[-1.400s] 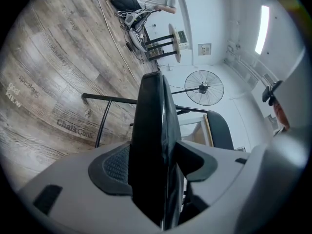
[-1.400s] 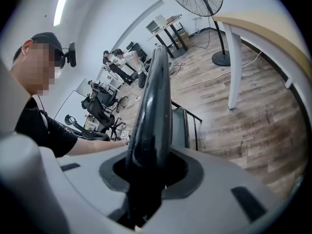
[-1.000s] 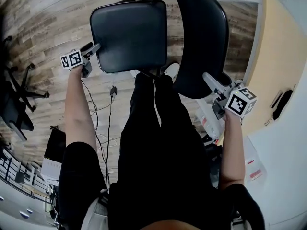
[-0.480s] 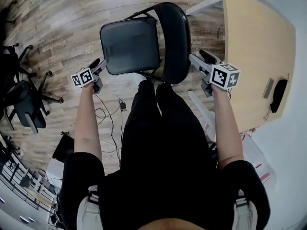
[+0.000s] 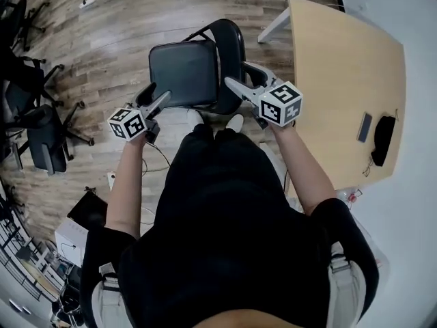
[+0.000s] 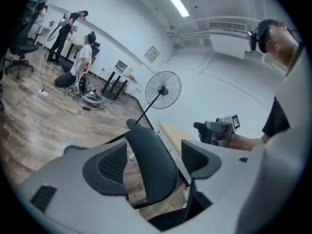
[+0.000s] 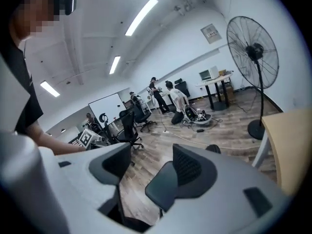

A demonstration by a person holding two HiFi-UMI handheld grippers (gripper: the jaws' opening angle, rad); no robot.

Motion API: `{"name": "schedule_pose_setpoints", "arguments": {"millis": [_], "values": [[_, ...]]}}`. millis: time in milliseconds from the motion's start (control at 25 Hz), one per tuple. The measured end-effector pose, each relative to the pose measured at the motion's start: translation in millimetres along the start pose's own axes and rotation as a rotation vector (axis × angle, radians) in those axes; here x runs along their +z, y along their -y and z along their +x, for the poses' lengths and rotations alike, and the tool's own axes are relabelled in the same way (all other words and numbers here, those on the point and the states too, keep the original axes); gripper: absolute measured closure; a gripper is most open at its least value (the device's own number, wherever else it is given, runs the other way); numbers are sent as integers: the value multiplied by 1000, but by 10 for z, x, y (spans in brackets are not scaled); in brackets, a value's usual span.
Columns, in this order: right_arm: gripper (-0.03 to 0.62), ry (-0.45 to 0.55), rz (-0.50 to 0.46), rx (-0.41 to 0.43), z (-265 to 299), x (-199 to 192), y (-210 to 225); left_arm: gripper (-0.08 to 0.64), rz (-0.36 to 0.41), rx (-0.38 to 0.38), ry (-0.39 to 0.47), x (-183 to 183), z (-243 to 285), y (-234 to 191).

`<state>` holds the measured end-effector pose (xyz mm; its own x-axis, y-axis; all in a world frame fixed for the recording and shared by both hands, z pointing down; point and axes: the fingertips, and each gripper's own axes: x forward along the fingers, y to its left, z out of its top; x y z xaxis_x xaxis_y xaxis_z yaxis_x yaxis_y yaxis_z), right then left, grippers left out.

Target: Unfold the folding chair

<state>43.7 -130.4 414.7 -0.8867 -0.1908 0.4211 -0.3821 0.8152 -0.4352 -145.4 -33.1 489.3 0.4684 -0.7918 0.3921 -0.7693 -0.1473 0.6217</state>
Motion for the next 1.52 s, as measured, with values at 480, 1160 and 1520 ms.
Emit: {"name": "schedule_pose_setpoints", "arguments": {"millis": [480, 1160, 1520], "values": [[349, 222, -440, 186, -428, 871, -1363, 298, 495, -8, 218, 1001, -420, 1862], [591, 323, -450, 208, -654, 1021, -1701, 565, 642, 72, 386, 1109, -755, 2392], [591, 334, -460, 200, -694, 1036, -1681, 565, 650, 88, 382, 1080, -745, 2421]]}}
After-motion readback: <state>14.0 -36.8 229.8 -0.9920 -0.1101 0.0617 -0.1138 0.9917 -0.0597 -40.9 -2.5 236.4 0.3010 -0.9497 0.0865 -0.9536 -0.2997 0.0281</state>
